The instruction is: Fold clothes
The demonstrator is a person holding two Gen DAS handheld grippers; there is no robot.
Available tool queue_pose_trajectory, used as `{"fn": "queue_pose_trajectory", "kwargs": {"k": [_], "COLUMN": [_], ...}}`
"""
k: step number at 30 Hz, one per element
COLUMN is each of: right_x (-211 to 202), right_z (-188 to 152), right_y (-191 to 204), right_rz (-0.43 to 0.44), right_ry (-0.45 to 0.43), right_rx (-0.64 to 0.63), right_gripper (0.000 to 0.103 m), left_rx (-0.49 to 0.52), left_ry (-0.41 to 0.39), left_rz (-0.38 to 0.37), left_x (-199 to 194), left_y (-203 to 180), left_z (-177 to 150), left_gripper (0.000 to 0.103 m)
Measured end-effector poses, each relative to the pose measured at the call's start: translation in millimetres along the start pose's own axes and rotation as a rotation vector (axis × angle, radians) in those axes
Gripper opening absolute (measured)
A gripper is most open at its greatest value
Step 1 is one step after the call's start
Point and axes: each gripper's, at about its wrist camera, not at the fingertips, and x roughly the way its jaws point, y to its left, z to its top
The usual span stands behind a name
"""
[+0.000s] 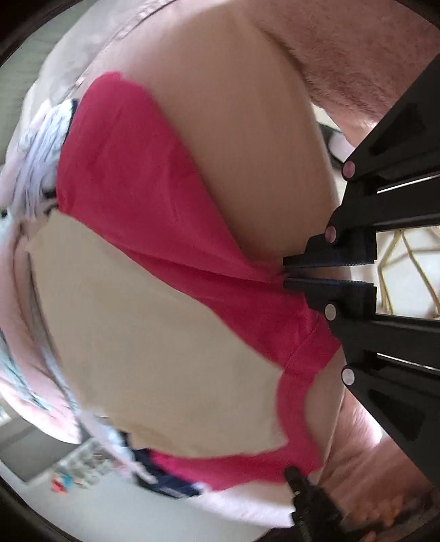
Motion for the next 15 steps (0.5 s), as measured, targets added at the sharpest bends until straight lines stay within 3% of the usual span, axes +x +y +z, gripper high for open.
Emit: {"fn": "queue_pose_trajectory", "kwargs": {"k": [3,4,6,9,12,15], "right_x": [-20,-23,-20,-14,8,30], "right_z": [5,8,17,35,45,55], "right_y": [-13,-12,-2,40,77,113], "right_rz": [0.018,0.019,0.040,0.108,0.130,0.151], "right_ry": [-0.035,-0.048,-0.045,-0.038,-0.010,0.019], "right_rx": [0.073,0.077,0.071,-0.042,-0.091,-0.139], "right_gripper": [0.005,0.005,0.006,0.006,0.023,0.024], "left_rx": [-0.031,-0.059,-0.122,-0.150,-0.171,-0.195], "left_ry": [-0.161,-0.175,-0.185,-0.206,-0.250,-0.285], "left_rz": [0.118,0.128,0.134,0.147,0.161,0.127], "left_x": [-29,-28,-22,-22,-19,-13], "left_y": [25,35,55,83,100,111], "left_z": [30,42,67,94,118,134], "left_gripper": [0.035,0.038,0.038,0.038,0.038,0.038]}}
